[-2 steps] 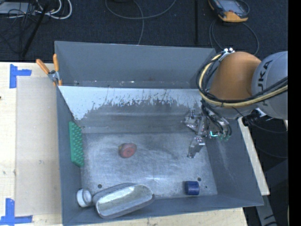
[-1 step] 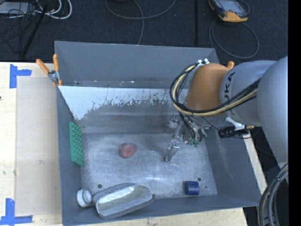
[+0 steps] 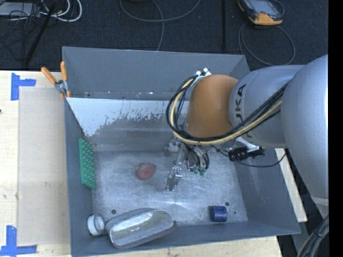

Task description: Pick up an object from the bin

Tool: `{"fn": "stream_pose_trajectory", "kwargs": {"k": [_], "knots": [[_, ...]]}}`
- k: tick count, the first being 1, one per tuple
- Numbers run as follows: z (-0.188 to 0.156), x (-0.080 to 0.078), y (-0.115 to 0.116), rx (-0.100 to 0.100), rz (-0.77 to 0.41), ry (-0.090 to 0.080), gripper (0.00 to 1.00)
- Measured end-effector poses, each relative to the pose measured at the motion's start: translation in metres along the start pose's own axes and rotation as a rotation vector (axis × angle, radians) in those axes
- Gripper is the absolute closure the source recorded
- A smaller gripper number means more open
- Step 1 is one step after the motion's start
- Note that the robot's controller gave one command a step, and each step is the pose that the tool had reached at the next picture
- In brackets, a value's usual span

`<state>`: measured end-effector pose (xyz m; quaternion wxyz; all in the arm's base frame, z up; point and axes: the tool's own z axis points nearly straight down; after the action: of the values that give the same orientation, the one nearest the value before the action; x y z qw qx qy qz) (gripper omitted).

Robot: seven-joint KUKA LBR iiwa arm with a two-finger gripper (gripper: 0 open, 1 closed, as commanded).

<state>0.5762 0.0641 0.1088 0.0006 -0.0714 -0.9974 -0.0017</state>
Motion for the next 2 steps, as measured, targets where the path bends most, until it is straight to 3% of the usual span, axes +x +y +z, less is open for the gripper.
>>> {"fn": "stream_pose_trajectory", "kwargs": {"k": [1,2], "knots": [[0.035,-0.034,0.039,0.003,0.172,-0.003,0.0],[0.035,-0.01,0.063,0.001,0.177,-0.009,0.0]]}}
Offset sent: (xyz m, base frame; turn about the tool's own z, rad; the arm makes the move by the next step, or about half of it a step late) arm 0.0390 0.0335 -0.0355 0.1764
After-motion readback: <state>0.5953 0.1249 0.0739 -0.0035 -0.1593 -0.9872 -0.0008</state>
